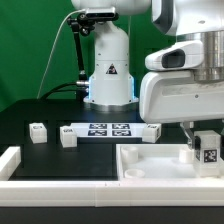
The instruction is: Assemble one leg
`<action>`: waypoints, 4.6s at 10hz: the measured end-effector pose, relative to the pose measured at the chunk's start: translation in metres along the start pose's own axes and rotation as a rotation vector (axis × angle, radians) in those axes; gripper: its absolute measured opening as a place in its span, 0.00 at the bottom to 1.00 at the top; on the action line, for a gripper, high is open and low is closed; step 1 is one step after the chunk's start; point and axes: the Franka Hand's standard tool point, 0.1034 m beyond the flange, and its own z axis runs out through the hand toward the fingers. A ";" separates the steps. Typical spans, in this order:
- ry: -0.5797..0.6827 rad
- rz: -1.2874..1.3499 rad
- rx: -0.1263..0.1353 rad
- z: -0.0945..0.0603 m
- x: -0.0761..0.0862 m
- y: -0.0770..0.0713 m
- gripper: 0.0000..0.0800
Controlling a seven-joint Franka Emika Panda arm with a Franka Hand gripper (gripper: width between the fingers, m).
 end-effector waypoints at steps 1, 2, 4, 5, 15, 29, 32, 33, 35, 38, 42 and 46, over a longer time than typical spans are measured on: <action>0.005 0.125 0.010 0.001 0.000 0.000 0.36; 0.022 0.212 0.018 0.001 0.001 0.002 0.36; 0.060 0.463 0.064 0.002 0.003 0.009 0.36; 0.061 0.614 0.081 0.002 0.002 0.011 0.36; 0.034 1.084 0.120 0.003 -0.007 0.006 0.38; 0.019 -0.296 -0.048 0.003 -0.004 0.002 0.81; 0.018 -0.284 -0.047 0.003 -0.004 0.002 0.47; 0.017 -0.270 -0.047 0.003 -0.005 0.002 0.37; 0.019 -0.138 -0.029 0.003 -0.005 0.002 0.37; 0.055 0.251 0.032 0.005 -0.003 0.005 0.37; 0.057 0.659 0.080 0.006 -0.005 0.004 0.37; 0.035 0.982 0.092 0.007 -0.007 0.002 0.37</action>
Offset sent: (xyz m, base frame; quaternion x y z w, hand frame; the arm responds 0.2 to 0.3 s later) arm -0.0056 0.0002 -0.0185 0.0816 0.0064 0.3078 0.9479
